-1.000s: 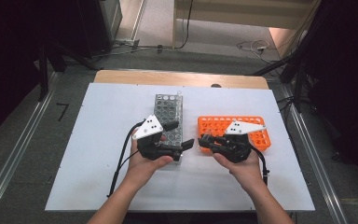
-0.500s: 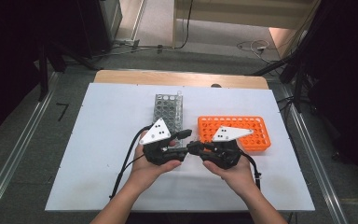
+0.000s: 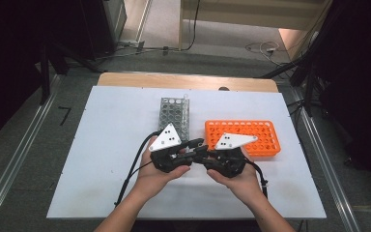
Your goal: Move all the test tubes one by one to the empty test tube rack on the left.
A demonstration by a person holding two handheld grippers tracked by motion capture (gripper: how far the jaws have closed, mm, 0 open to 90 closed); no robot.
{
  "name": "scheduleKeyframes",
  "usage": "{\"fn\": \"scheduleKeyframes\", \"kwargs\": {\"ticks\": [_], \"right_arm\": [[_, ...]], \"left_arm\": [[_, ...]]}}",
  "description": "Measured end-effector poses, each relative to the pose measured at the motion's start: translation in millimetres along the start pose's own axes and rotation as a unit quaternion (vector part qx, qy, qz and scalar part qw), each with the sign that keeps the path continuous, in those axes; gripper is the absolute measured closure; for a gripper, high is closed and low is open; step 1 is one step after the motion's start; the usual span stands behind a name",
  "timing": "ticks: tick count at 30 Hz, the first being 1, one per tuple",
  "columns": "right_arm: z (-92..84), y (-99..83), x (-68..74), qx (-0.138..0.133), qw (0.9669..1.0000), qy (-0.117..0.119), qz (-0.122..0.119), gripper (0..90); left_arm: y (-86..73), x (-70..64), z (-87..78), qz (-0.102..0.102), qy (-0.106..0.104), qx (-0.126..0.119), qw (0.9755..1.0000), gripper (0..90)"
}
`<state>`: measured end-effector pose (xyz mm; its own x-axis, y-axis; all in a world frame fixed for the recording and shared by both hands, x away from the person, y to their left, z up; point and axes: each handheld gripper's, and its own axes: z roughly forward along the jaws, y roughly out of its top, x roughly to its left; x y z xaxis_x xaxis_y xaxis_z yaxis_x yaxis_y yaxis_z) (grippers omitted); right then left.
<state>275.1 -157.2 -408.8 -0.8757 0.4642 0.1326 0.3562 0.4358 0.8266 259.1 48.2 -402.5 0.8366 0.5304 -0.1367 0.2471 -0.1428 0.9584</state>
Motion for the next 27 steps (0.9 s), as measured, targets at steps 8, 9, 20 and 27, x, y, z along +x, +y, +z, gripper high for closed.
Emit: {"fn": "scheduleKeyframes", "kwargs": {"ticks": [8,9,20,27], "right_arm": [[-0.7,-0.1,-0.8,0.000,1.0000,0.001,-0.001,74.2],[-0.7,-0.1,-0.8,0.000,1.0000,0.001,-0.001,74.2],[-6.2,-1.7,0.3,-0.011,0.9999,0.004,-0.003,45.4],[-18.5,-7.3,-7.4,-0.022,0.9989,-0.041,0.009,8.6]], "left_arm": [[0.1,1.3,-0.6,0.004,-0.002,0.000,1.0000,74.9],[0.2,1.5,-0.8,0.004,-0.001,0.000,1.0000,75.1],[1.9,11.0,-5.3,-0.012,0.009,-0.010,0.9998,75.5],[3.7,21.7,-10.6,-0.013,0.025,-0.013,0.9995,75.6]]}}
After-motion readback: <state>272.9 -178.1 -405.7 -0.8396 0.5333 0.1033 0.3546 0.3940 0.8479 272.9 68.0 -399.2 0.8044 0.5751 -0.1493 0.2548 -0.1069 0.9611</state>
